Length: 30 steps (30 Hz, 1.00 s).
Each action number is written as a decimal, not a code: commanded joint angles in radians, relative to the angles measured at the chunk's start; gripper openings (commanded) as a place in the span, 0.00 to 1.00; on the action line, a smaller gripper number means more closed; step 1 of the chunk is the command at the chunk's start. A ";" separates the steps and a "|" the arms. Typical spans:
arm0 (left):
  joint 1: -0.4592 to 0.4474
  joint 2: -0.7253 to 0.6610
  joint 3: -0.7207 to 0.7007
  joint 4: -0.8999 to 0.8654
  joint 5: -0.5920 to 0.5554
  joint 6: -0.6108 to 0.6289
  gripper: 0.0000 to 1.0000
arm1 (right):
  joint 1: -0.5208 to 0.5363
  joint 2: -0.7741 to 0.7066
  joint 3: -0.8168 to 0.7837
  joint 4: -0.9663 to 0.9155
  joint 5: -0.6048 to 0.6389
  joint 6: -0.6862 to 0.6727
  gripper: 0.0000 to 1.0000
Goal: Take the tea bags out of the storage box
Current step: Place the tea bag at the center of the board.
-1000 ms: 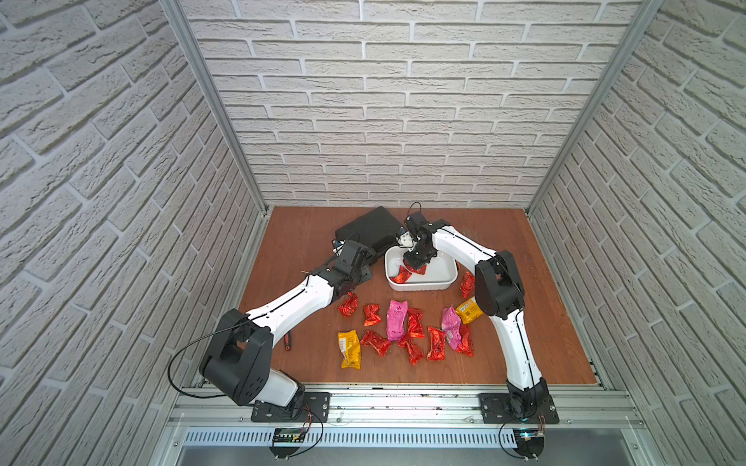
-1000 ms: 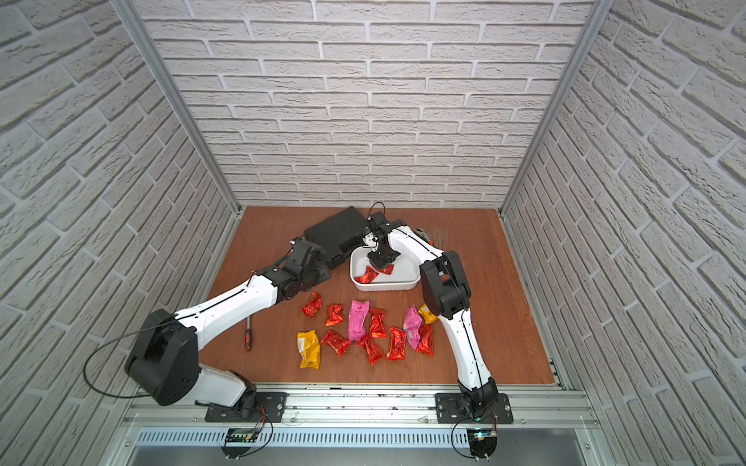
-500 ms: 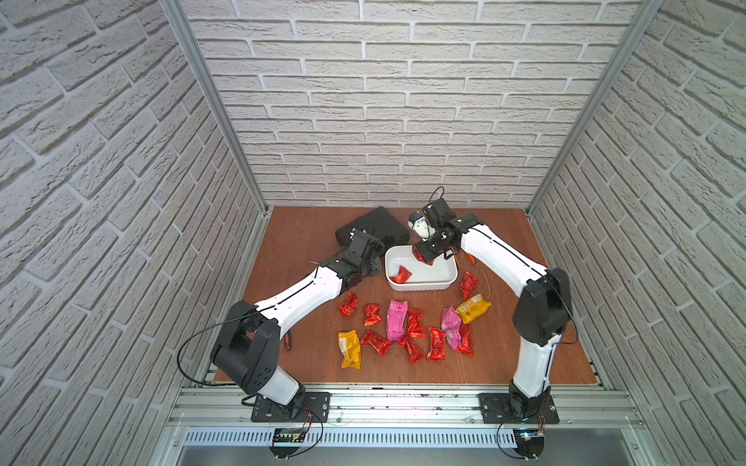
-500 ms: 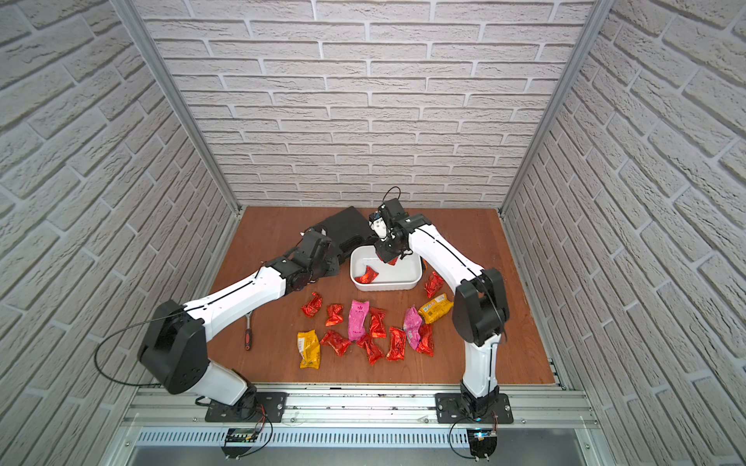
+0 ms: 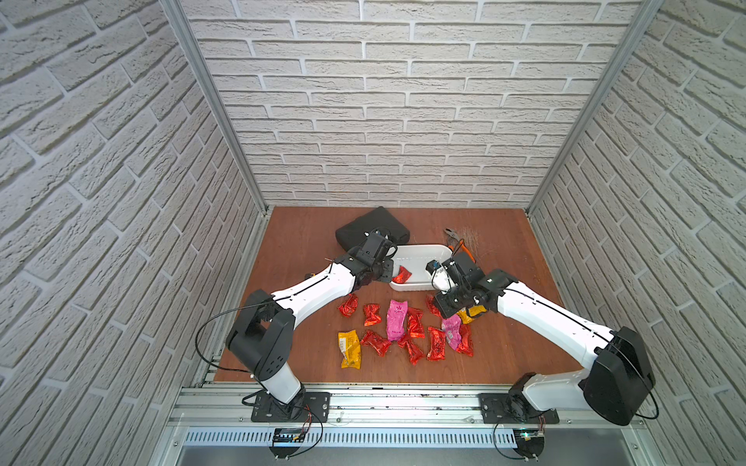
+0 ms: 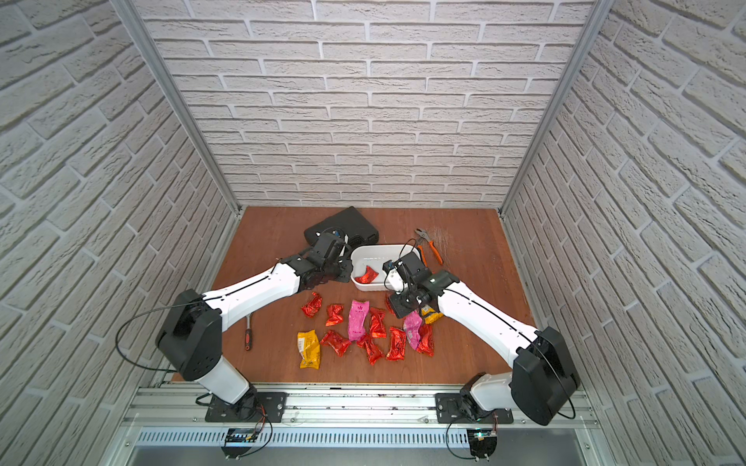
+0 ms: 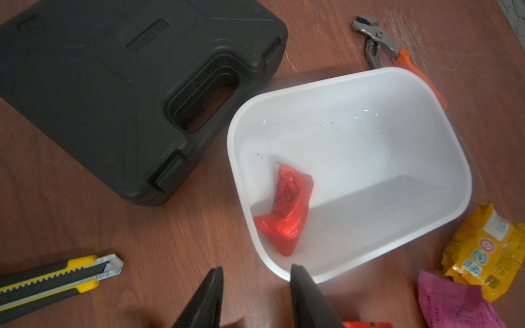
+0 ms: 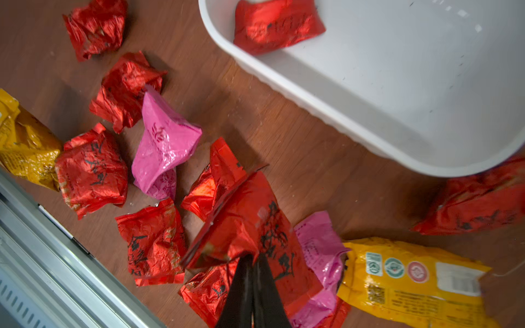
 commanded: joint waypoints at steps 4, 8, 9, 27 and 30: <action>0.014 -0.024 -0.001 0.008 0.018 -0.032 0.45 | 0.026 0.059 -0.056 0.159 0.068 0.081 0.02; 0.009 -0.034 -0.001 -0.003 -0.003 -0.028 0.44 | 0.034 0.119 -0.070 0.234 0.101 0.116 0.04; 0.007 -0.034 0.000 -0.009 -0.011 -0.028 0.43 | 0.035 0.130 -0.076 0.259 0.107 0.127 0.05; -0.127 0.188 0.316 -0.226 -0.130 0.186 0.47 | 0.026 -0.207 -0.076 0.135 0.369 0.227 0.49; -0.134 0.260 0.398 -0.277 -0.101 0.210 0.49 | -0.047 -0.259 -0.079 0.075 0.450 0.278 0.52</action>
